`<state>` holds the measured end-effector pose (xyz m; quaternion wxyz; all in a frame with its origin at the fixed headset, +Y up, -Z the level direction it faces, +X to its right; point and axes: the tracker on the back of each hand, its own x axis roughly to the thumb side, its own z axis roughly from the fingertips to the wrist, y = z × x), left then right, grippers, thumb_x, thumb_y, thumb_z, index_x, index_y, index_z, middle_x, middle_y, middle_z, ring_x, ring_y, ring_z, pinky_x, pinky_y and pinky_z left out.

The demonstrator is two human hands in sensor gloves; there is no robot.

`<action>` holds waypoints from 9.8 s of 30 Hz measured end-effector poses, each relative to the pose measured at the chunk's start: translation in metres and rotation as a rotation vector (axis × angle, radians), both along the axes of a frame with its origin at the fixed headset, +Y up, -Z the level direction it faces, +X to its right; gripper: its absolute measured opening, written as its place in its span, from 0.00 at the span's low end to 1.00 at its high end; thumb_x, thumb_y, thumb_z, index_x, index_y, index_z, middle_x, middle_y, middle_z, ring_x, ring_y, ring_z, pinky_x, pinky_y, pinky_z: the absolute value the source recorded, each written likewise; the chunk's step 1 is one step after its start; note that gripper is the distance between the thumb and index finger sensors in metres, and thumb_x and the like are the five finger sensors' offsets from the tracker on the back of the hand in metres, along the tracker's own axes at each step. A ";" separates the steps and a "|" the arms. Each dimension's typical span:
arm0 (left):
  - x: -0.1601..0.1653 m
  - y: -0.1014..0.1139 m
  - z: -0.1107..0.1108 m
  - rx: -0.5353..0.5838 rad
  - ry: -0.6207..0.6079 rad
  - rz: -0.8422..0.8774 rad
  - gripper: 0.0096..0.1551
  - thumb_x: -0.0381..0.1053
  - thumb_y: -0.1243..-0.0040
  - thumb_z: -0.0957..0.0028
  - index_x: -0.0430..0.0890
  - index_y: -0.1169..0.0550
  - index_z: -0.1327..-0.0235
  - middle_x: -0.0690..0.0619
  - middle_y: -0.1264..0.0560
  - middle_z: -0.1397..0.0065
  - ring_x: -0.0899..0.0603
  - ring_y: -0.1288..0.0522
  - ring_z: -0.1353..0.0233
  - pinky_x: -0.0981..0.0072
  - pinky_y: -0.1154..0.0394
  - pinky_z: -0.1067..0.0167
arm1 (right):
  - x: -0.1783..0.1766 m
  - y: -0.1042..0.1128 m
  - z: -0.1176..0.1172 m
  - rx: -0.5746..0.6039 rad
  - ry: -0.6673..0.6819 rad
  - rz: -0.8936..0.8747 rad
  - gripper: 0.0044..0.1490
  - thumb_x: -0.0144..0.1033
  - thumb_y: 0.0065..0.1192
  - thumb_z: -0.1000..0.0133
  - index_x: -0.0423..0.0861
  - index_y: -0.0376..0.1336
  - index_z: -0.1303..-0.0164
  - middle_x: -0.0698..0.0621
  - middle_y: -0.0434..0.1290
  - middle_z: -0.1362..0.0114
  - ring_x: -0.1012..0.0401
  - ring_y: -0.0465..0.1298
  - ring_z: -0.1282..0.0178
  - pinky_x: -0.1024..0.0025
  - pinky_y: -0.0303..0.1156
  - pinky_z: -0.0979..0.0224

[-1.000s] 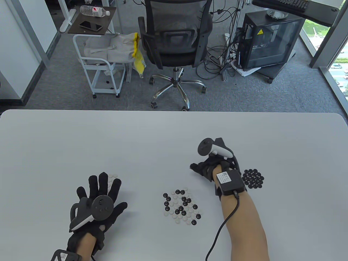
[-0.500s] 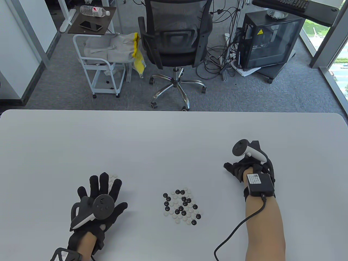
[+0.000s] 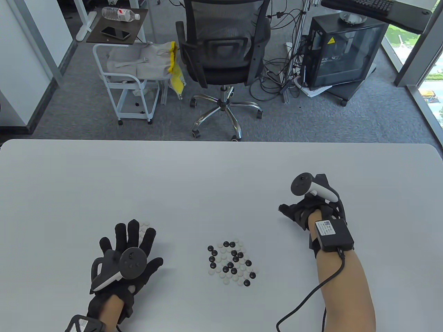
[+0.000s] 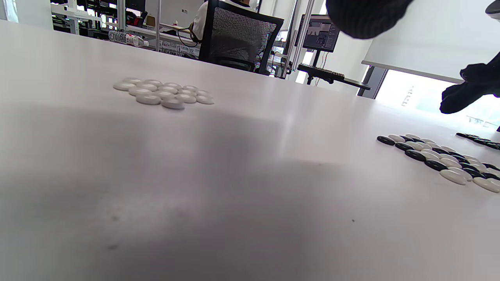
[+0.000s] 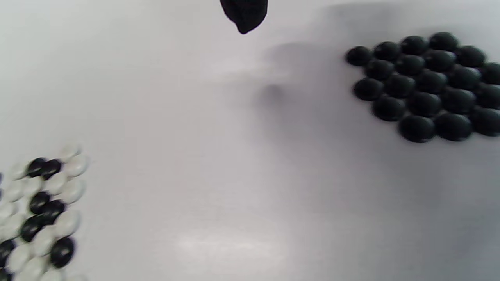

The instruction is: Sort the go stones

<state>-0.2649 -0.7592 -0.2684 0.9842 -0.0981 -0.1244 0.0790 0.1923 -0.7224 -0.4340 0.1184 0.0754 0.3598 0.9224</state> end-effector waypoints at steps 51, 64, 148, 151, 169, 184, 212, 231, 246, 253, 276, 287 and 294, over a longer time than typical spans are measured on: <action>0.012 0.004 0.003 0.021 -0.005 -0.037 0.49 0.66 0.56 0.38 0.49 0.59 0.13 0.33 0.78 0.19 0.25 0.82 0.26 0.15 0.77 0.46 | 0.031 -0.032 0.005 -0.090 -0.108 0.140 0.47 0.55 0.39 0.34 0.35 0.60 0.15 0.23 0.31 0.15 0.25 0.24 0.24 0.10 0.27 0.36; 0.012 0.004 0.003 0.026 -0.003 -0.039 0.49 0.66 0.57 0.38 0.49 0.59 0.13 0.33 0.78 0.19 0.25 0.82 0.26 0.15 0.77 0.46 | 0.050 -0.030 0.007 -0.063 -0.159 0.109 0.47 0.55 0.39 0.34 0.35 0.58 0.14 0.22 0.30 0.15 0.24 0.24 0.24 0.10 0.27 0.36; 0.007 0.002 0.001 0.011 0.005 -0.035 0.49 0.66 0.57 0.38 0.48 0.59 0.13 0.33 0.78 0.19 0.25 0.82 0.26 0.15 0.77 0.46 | -0.027 -0.011 0.039 0.025 0.207 -0.045 0.44 0.55 0.39 0.34 0.37 0.63 0.18 0.22 0.31 0.15 0.24 0.24 0.25 0.10 0.29 0.36; 0.006 0.002 0.001 0.014 0.007 -0.031 0.49 0.66 0.57 0.38 0.49 0.59 0.13 0.33 0.78 0.19 0.25 0.82 0.26 0.15 0.77 0.46 | -0.057 -0.011 0.046 0.018 0.296 -0.065 0.44 0.55 0.39 0.34 0.38 0.62 0.17 0.23 0.30 0.15 0.24 0.24 0.25 0.10 0.29 0.36; 0.000 0.007 0.005 0.043 -0.001 0.003 0.49 0.66 0.57 0.38 0.49 0.59 0.13 0.33 0.78 0.19 0.25 0.82 0.26 0.15 0.77 0.46 | -0.133 -0.048 0.049 -0.059 0.437 -0.098 0.46 0.55 0.37 0.35 0.39 0.50 0.11 0.21 0.25 0.18 0.24 0.22 0.27 0.10 0.27 0.37; -0.004 0.005 0.004 0.027 0.018 -0.002 0.49 0.66 0.57 0.38 0.49 0.59 0.13 0.33 0.78 0.19 0.25 0.82 0.26 0.15 0.77 0.46 | -0.046 -0.033 0.026 -0.035 0.220 0.092 0.44 0.54 0.38 0.35 0.40 0.60 0.16 0.23 0.30 0.15 0.25 0.24 0.25 0.10 0.28 0.36; 0.002 0.002 0.002 0.017 0.007 -0.021 0.49 0.66 0.57 0.38 0.48 0.59 0.13 0.33 0.78 0.19 0.25 0.82 0.26 0.15 0.77 0.46 | 0.067 -0.033 0.055 -0.026 -0.024 0.170 0.48 0.55 0.38 0.35 0.36 0.51 0.11 0.21 0.24 0.18 0.24 0.21 0.27 0.11 0.26 0.37; 0.003 0.000 0.001 -0.001 0.004 -0.031 0.49 0.66 0.57 0.38 0.48 0.59 0.13 0.33 0.78 0.19 0.25 0.82 0.26 0.15 0.77 0.46 | -0.083 -0.010 0.080 -0.007 0.431 -0.120 0.46 0.55 0.38 0.34 0.37 0.56 0.13 0.21 0.27 0.17 0.24 0.23 0.26 0.10 0.28 0.37; -0.001 0.002 0.002 0.008 0.012 -0.010 0.49 0.66 0.56 0.38 0.48 0.59 0.13 0.33 0.78 0.19 0.25 0.82 0.26 0.15 0.77 0.46 | -0.200 -0.051 0.074 -0.057 0.607 -0.087 0.48 0.56 0.36 0.35 0.37 0.48 0.11 0.22 0.23 0.18 0.25 0.20 0.27 0.10 0.26 0.37; -0.004 0.003 0.003 0.006 0.021 -0.005 0.49 0.66 0.56 0.38 0.48 0.59 0.13 0.33 0.78 0.19 0.25 0.82 0.26 0.16 0.77 0.46 | -0.175 -0.049 0.020 -0.016 0.355 -0.039 0.48 0.56 0.36 0.35 0.38 0.48 0.11 0.21 0.23 0.19 0.25 0.20 0.28 0.10 0.25 0.37; -0.007 0.003 0.001 0.004 0.024 -0.025 0.49 0.66 0.56 0.38 0.48 0.59 0.13 0.34 0.78 0.19 0.25 0.82 0.26 0.16 0.77 0.46 | 0.034 -0.043 -0.002 -0.041 -0.187 0.135 0.49 0.56 0.35 0.35 0.34 0.48 0.12 0.20 0.25 0.18 0.24 0.21 0.27 0.10 0.26 0.37; -0.004 0.003 0.002 0.001 0.019 -0.037 0.49 0.66 0.57 0.38 0.49 0.59 0.13 0.33 0.78 0.19 0.25 0.82 0.26 0.15 0.77 0.46 | 0.033 -0.033 0.000 -0.028 -0.171 0.105 0.50 0.56 0.35 0.35 0.33 0.50 0.12 0.19 0.26 0.17 0.24 0.22 0.26 0.10 0.27 0.37; -0.002 0.002 0.001 -0.008 0.013 -0.045 0.49 0.66 0.56 0.38 0.48 0.59 0.13 0.33 0.78 0.19 0.25 0.82 0.26 0.15 0.77 0.46 | -0.022 -0.010 0.008 -0.007 0.081 0.027 0.48 0.55 0.37 0.35 0.35 0.55 0.13 0.20 0.28 0.16 0.24 0.23 0.26 0.10 0.28 0.37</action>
